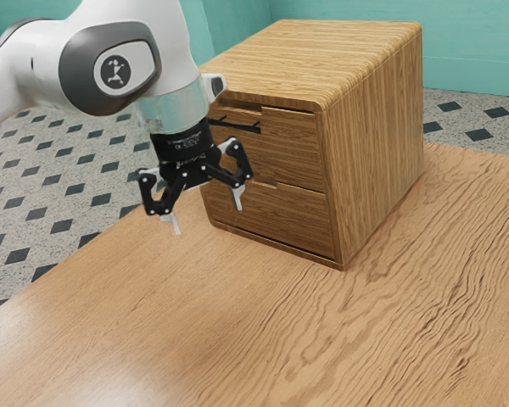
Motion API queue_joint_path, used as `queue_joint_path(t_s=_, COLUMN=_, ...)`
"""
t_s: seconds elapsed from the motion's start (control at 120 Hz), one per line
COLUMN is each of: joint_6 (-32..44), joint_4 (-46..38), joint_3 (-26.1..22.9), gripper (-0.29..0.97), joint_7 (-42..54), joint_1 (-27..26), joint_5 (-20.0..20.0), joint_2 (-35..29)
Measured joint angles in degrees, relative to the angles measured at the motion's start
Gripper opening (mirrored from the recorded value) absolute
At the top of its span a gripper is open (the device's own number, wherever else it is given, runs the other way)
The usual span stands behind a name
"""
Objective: Pull the drawer handle with one arm to open the drawer
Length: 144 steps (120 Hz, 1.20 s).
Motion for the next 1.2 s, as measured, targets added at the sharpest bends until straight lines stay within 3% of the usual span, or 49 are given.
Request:
queue_joint_path(t_s=0.542, joint_6=2.7, joint_4=1.7, joint_3=0.4, gripper=0.68, joint_7=-23.1, joint_1=-1.5, joint_5=2.2, joint_2=-1.1)
queue_joint_path(t_s=1.2, joint_6=16.5, joint_4=3.1, joint_3=0.9, gripper=0.68, joint_7=-30.7, joint_1=0.7, joint_5=4.3, joint_2=-0.7)
